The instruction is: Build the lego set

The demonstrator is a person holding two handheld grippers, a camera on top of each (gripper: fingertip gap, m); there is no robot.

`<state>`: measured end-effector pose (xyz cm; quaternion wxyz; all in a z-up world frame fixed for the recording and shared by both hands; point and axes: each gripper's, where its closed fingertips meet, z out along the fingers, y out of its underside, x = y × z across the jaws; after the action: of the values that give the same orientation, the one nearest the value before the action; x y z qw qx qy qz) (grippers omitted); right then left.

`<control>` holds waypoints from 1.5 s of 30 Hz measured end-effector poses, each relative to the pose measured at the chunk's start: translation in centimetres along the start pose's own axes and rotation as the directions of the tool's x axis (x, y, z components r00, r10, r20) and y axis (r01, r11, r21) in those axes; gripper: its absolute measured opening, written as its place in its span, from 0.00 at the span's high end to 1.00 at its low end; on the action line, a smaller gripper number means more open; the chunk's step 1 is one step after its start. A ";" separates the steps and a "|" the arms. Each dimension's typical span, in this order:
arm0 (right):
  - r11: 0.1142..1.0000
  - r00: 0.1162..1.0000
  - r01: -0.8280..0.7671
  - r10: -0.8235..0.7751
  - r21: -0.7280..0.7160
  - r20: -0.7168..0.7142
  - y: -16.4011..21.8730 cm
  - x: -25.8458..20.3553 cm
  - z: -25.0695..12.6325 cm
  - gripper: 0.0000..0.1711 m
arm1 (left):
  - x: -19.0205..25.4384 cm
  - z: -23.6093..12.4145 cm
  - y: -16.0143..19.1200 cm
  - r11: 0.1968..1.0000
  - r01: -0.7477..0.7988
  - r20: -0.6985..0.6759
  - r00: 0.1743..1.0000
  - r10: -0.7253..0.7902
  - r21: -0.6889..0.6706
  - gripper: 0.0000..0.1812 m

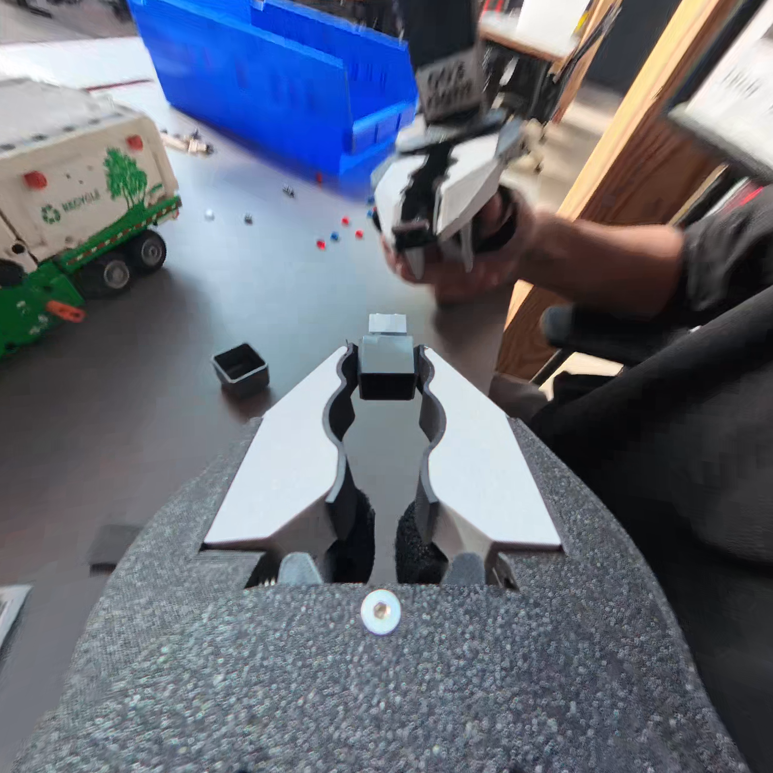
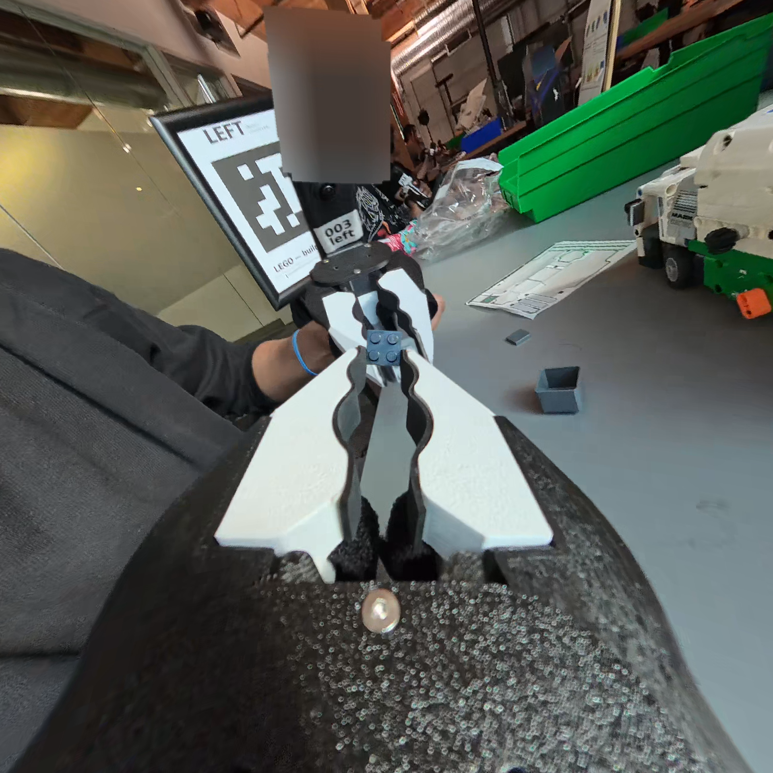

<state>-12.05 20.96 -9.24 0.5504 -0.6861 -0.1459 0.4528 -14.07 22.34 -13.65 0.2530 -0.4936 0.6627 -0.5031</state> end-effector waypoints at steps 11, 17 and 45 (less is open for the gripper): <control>0.998 0.999 -0.014 0.016 -0.057 0.045 -0.9 1.4 2.9 0.91 | -0.8 -2.1 -4.7 0.942 0.213 -0.341 0.933 -0.117 0.260 0.86; 1.000 0.999 -0.017 0.017 0.024 0.032 -2.4 1.7 2.7 0.91 | -1.0 -2.0 -4.9 0.929 0.265 -0.382 0.911 -0.154 0.258 0.86; 0.974 0.992 0.122 -0.126 -0.193 -0.012 0.5 1.7 1.8 0.91 | -0.6 0.0 -3.8 0.980 0.070 -0.256 0.967 -0.020 0.189 0.86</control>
<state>-12.66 23.16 -10.43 0.5105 -0.7311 -0.2248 0.3930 -12.33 22.83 -10.22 0.2024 -0.4132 0.6253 -0.6303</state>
